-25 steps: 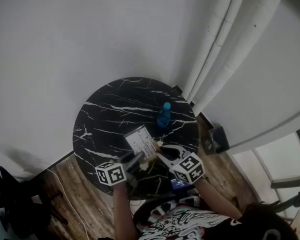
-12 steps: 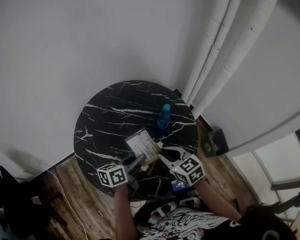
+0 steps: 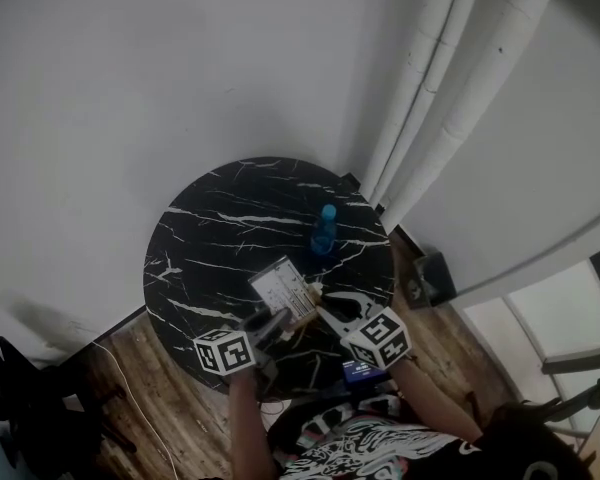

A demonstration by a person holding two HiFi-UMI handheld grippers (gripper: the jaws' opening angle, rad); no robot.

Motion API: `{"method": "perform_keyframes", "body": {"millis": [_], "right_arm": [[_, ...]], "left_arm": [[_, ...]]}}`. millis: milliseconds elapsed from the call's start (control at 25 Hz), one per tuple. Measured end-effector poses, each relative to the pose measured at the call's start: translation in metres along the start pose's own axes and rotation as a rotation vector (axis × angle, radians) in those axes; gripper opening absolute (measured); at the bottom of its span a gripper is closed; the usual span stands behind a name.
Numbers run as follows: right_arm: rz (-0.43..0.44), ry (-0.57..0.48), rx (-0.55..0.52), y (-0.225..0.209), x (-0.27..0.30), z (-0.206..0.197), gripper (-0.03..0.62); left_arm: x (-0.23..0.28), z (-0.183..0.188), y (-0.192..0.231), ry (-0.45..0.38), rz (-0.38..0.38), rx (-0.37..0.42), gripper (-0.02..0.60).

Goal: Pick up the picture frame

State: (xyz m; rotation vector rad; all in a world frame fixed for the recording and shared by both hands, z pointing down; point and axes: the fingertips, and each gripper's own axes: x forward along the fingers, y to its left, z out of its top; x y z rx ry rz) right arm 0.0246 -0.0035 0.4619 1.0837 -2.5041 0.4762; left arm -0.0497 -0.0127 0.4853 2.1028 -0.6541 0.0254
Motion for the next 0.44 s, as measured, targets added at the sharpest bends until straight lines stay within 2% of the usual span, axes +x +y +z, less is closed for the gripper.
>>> {"method": "perform_keyframes", "body": {"millis": [440], "right_arm": [[-0.007, 0.002, -0.013, -0.002, 0.0044, 0.0016, 0.066]], "left_arm": [[0.0013, 0.001, 0.0023, 0.008, 0.0, 0.005, 0.161]]}}
